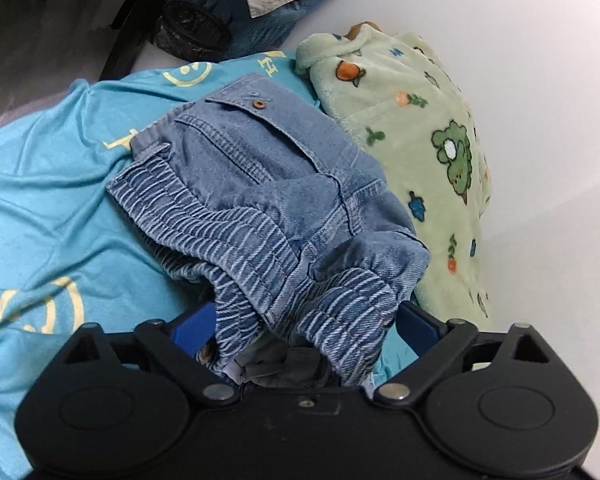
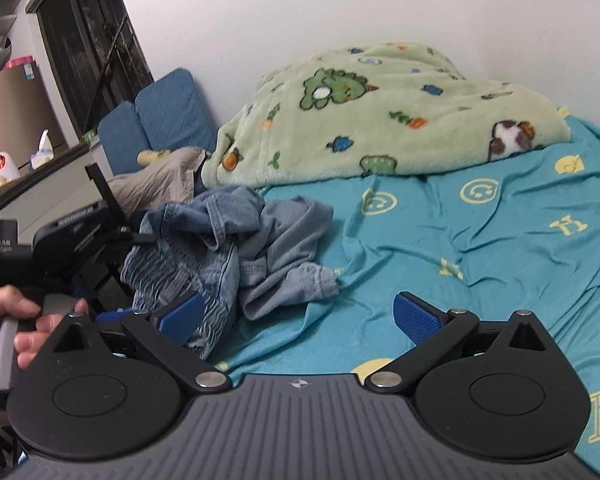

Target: Fold clothes

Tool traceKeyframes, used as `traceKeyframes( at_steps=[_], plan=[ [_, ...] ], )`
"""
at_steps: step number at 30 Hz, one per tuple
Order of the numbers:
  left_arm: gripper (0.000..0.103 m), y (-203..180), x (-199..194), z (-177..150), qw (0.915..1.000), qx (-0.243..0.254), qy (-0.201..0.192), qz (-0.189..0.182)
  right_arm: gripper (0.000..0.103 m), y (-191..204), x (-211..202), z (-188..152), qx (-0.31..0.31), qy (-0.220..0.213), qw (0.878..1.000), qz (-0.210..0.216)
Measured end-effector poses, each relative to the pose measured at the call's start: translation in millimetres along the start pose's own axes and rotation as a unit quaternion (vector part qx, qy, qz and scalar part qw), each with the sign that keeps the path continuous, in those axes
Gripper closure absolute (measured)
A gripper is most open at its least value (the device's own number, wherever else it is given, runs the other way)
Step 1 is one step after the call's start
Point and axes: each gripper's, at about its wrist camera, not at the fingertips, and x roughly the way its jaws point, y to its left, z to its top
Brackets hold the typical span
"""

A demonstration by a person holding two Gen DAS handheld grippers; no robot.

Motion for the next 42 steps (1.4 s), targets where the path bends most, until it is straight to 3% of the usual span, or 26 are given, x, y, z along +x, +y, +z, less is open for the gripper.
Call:
traceKeyframes(
  at_steps=[3,7,12,17,21,22,23,25,29,32,35,38,42],
  plan=[
    [0.019,5,-12,-4,0.9995,-0.022,-0.002,-0.02,0.001,2,5,-5,-0.005,0.014,1.0,0.005],
    [0.019,3,-32,-12,0.9992,-0.026,-0.006,-0.029,0.004,8,12,-12,-0.028,0.024,0.999,0.017],
    [0.019,-15,-51,-12,0.9982,0.033,-0.049,-0.007,0.006,26,31,-19,-0.074,0.022,0.996,0.049],
    [0.017,-22,-59,-9,0.993,0.055,-0.104,0.012,0.016,56,72,-22,-0.146,0.024,0.987,0.068],
    [0.017,-15,-57,-4,0.9887,0.063,-0.13,0.04,0.045,71,104,-27,-0.185,0.037,0.98,0.06],
    [0.017,-12,-56,-3,0.9879,0.063,-0.134,0.045,0.056,73,105,-29,-0.199,0.027,0.978,0.058],
    [0.017,-9,-55,-1,0.9877,0.061,-0.136,0.05,0.06,76,106,-31,-0.212,0.018,0.976,0.056],
    [0.017,-5,-50,2,0.9887,0.053,-0.13,0.053,0.087,75,101,-27,-0.207,0.002,0.977,0.058],
    [0.017,-5,-46,2,0.9901,0.058,-0.118,0.049,0.095,69,93,-18,-0.188,-0.028,0.98,0.058],
    [0.017,-14,-48,-4,0.9874,0.095,-0.117,0.048,0.097,45,91,1,-0.112,-0.035,0.992,0.048],
    [0.017,-27,-50,-14,0.979,0.151,-0.126,0.055,0.097,20,79,18,-0.037,-0.056,0.997,0.045],
    [0.017,-42,-46,-31,0.9655,0.224,-0.121,0.056,0.098,-1,71,26,0.017,-0.068,0.997,0.036],
    [0.016,-60,-32,-62,0.9339,0.341,-0.095,0.049,0.098,-23,81,22,0.082,-0.051,0.995,0.019]
  ],
)
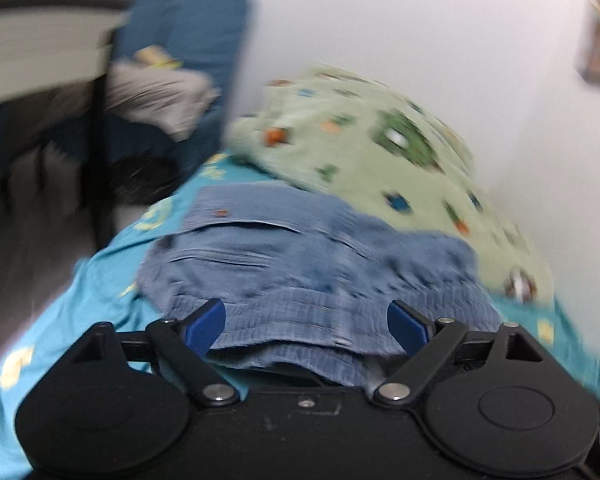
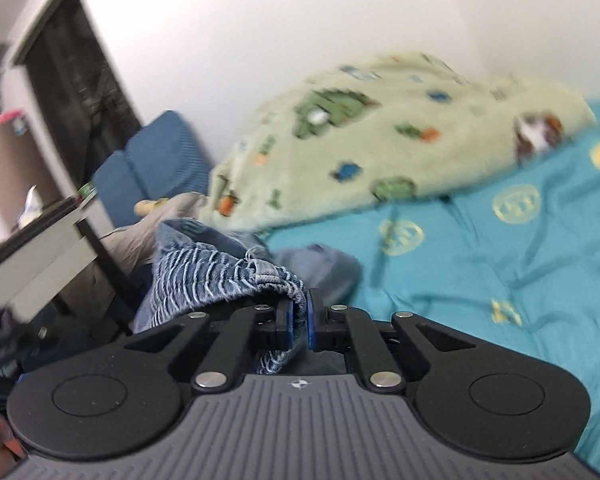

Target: Fold clothes

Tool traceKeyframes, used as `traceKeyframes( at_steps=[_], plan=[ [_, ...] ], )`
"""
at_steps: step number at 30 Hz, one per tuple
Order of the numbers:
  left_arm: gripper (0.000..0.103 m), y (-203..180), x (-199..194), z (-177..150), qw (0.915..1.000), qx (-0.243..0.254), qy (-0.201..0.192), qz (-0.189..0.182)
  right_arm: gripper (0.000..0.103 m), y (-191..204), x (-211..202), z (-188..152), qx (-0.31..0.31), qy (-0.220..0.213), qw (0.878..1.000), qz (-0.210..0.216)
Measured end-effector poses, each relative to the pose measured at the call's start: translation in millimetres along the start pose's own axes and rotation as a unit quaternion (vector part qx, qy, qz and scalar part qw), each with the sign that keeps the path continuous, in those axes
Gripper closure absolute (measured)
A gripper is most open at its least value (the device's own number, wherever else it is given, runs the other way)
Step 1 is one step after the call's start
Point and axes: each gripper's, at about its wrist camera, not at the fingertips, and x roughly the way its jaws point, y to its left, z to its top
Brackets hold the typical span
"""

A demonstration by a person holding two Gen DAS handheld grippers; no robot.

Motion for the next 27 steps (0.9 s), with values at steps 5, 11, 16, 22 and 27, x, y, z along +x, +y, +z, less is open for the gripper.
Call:
traceKeyframes(
  at_steps=[5,11,16,22,27],
  plan=[
    [0.016,-39,16,-28,0.9882,0.151,0.006,0.024,0.098,-4,-2,-4,0.013,0.0,1.0,0.025],
    [0.016,-39,31,-35,0.9839,0.167,0.002,0.063,0.097,10,-13,-2,-0.023,-0.016,0.998,0.059],
    [0.017,-34,37,-30,0.9854,0.157,-0.01,0.065,0.096,7,-15,-7,-0.01,0.003,0.997,0.074],
    [0.037,-14,38,-13,0.9939,0.072,-0.052,0.066,0.094,25,-27,-14,-0.034,0.011,0.994,0.105],
    [0.083,12,20,3,0.9932,-0.006,-0.103,0.055,0.09,48,-29,-29,-0.108,0.027,0.986,0.123]
  ],
)
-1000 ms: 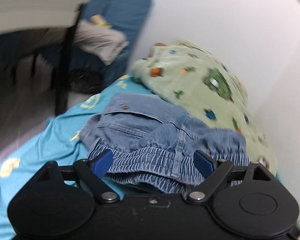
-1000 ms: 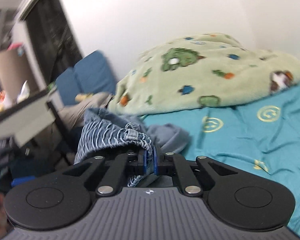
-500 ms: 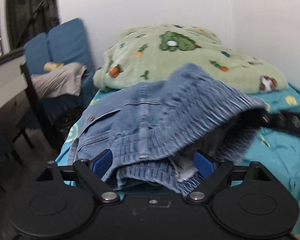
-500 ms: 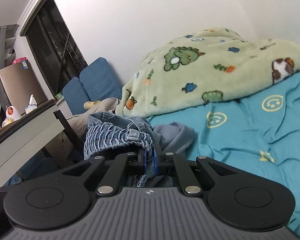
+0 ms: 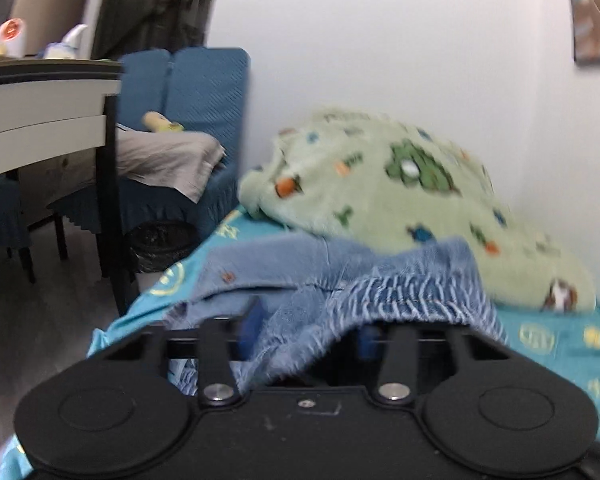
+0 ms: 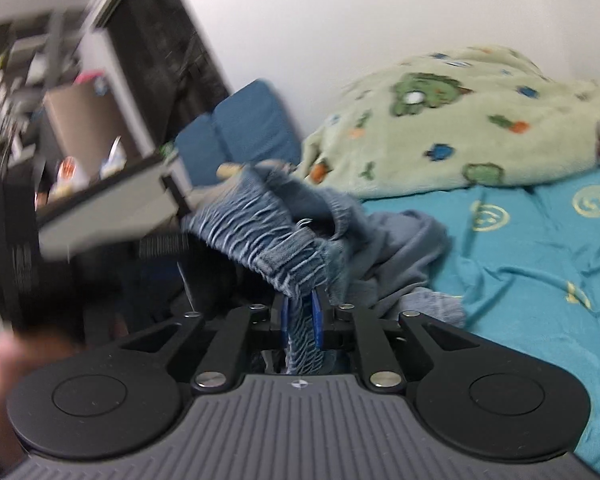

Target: Fold clothes

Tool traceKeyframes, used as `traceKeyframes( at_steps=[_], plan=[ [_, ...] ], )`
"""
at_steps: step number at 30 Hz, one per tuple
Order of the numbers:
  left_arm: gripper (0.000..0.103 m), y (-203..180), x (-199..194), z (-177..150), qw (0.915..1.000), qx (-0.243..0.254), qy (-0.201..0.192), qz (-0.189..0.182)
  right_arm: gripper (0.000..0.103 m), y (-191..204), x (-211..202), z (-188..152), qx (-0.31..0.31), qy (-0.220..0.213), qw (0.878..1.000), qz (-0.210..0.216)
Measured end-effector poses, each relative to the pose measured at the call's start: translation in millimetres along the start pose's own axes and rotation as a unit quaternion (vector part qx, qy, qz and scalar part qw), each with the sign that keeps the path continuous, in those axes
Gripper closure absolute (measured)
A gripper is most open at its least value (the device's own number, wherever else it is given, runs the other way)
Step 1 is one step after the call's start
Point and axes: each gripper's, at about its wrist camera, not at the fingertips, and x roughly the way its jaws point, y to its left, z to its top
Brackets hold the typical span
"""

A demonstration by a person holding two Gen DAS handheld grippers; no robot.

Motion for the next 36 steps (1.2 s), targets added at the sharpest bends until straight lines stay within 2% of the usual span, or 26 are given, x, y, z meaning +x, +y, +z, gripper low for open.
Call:
traceKeyframes(
  at_steps=[1,2,5,8,9,12,13,17,19,22,25,27,30,32,36],
  plan=[
    [0.084,2,-3,3,0.9999,-0.014,-0.006,-0.005,0.09,6,1,-2,-0.018,0.003,1.0,-0.001],
    [0.092,5,-6,5,0.9995,-0.027,-0.013,-0.011,0.09,11,2,-4,-0.031,0.005,1.0,-0.002],
    [0.095,10,-18,12,0.9969,-0.056,-0.043,-0.033,0.089,20,4,-9,-0.055,0.011,0.998,-0.004],
    [0.096,20,-34,22,0.9904,-0.097,-0.082,-0.054,0.081,24,4,-12,-0.059,0.015,0.998,0.007],
    [0.096,26,-40,27,0.9873,-0.114,-0.092,-0.061,0.076,27,4,-13,-0.066,0.014,0.998,0.011],
    [0.096,45,-51,38,0.9758,-0.167,-0.11,-0.09,0.061,39,4,-16,-0.088,0.012,0.996,0.032],
    [0.096,49,-53,41,0.9737,-0.174,-0.108,-0.1,0.06,43,4,-17,-0.097,0.012,0.994,0.041],
    [0.096,42,-51,43,0.9788,-0.142,-0.084,-0.121,0.056,66,-4,-19,-0.168,-0.017,0.984,0.058],
    [0.096,30,-48,41,0.9814,-0.111,-0.066,-0.142,0.048,68,-11,-15,-0.179,-0.041,0.981,0.06],
    [0.096,6,-46,34,0.9854,-0.042,-0.042,-0.159,0.046,58,-19,-3,-0.151,-0.07,0.985,0.046],
    [0.095,-4,-38,22,0.9845,-0.013,-0.014,-0.174,0.046,44,-18,9,-0.132,-0.084,0.988,0.017],
    [0.094,-5,-35,18,0.9835,-0.011,-0.007,-0.18,0.047,37,-12,14,-0.128,-0.073,0.989,0.011],
    [0.093,-2,-29,15,0.9818,-0.022,0.002,-0.188,0.066,50,-2,12,-0.189,-0.068,0.98,-0.006],
    [0.093,3,-29,17,0.9825,-0.028,0.002,-0.184,0.068,62,5,7,-0.237,-0.065,0.969,-0.024],
    [0.093,8,-30,18,0.9815,-0.048,0.01,-0.185,0.069,63,8,7,-0.256,-0.072,0.963,-0.046]
  ],
)
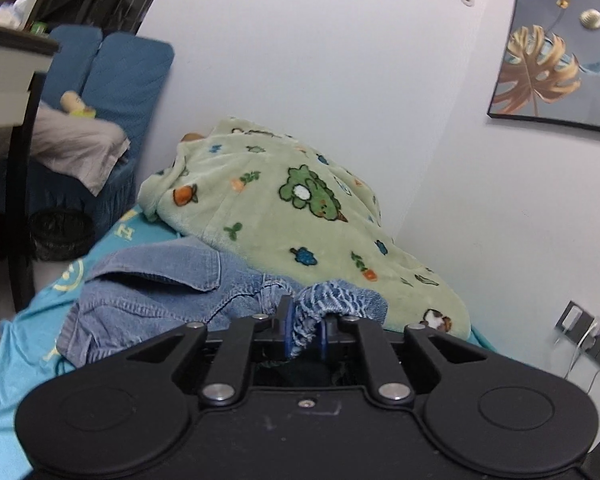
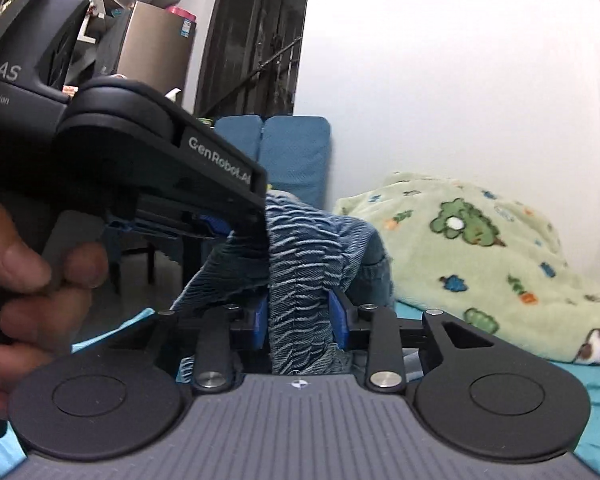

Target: Fold clothes

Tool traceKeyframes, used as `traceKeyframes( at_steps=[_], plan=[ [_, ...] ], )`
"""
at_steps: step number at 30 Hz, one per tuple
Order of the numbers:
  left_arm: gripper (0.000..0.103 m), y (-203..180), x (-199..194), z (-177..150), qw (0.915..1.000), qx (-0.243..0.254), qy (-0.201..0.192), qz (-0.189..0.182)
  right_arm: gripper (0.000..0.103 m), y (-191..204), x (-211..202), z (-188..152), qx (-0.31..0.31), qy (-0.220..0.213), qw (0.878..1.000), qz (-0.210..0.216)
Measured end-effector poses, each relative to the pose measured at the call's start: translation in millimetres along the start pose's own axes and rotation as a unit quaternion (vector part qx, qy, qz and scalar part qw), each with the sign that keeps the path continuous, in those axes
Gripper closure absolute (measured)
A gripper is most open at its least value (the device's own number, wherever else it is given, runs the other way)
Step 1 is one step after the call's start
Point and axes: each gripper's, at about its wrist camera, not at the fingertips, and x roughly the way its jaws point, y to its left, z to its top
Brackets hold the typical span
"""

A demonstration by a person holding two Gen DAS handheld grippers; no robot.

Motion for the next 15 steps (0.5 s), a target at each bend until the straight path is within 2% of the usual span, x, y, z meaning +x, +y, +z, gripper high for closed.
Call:
traceKeyframes(
  at_steps=[2,4,11,12,15],
  plan=[
    [0.093,-1,0,-2,1.0,-0.002,0.002,-0.002,0.067,-4,-3,1,-0.001,-0.008,1.0,-0.001],
    [0.093,-1,1,-5,1.0,-0.001,0.003,0.001,0.06,-9,-6,1,0.006,-0.015,1.0,0.001],
    [0.092,-2,3,-9,0.9999,-0.004,0.008,0.008,0.059,-19,2,4,0.017,-0.011,1.0,-0.016],
    [0.092,-2,4,-10,0.9999,-0.004,0.008,0.008,0.06,-19,3,4,0.017,-0.011,1.0,-0.015],
    [0.09,-3,5,-12,0.9999,0.0,0.008,0.01,0.073,-22,3,6,0.03,-0.01,0.999,-0.009]
  ],
)
